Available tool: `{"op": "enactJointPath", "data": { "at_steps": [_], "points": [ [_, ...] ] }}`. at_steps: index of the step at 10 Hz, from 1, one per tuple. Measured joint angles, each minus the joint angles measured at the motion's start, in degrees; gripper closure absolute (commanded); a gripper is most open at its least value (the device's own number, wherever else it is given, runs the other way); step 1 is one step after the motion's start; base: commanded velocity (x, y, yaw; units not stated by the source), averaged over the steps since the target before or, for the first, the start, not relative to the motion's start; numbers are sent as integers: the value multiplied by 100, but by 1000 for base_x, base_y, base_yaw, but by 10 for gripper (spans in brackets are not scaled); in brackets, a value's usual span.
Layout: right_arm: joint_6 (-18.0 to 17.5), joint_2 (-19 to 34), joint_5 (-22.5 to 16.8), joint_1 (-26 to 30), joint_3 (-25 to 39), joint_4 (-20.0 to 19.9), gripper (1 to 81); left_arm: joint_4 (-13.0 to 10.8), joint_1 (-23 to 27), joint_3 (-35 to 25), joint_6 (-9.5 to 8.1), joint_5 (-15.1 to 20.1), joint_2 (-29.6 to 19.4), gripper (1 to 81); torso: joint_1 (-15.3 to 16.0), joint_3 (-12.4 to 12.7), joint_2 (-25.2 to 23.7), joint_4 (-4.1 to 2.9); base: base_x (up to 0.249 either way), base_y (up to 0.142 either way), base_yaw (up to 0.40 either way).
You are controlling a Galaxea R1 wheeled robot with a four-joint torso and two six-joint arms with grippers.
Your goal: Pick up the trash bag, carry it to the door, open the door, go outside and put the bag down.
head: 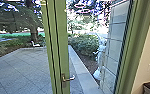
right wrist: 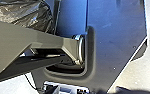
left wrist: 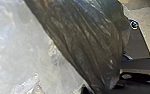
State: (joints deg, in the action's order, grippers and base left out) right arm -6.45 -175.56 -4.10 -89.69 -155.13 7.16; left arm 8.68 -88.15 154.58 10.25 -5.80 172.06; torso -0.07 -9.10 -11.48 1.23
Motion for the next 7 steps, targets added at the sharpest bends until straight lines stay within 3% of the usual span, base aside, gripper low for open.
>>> {"op": "enactJointPath", "data": {
  "at_steps": [7],
  "points": [
    [-2, -11, 2, 0, 0, 0, 10, -11, 15, 2, 2, 2, -6, 811, 0, 0, 0, 0, 0, 0, 349]
  ]
}}
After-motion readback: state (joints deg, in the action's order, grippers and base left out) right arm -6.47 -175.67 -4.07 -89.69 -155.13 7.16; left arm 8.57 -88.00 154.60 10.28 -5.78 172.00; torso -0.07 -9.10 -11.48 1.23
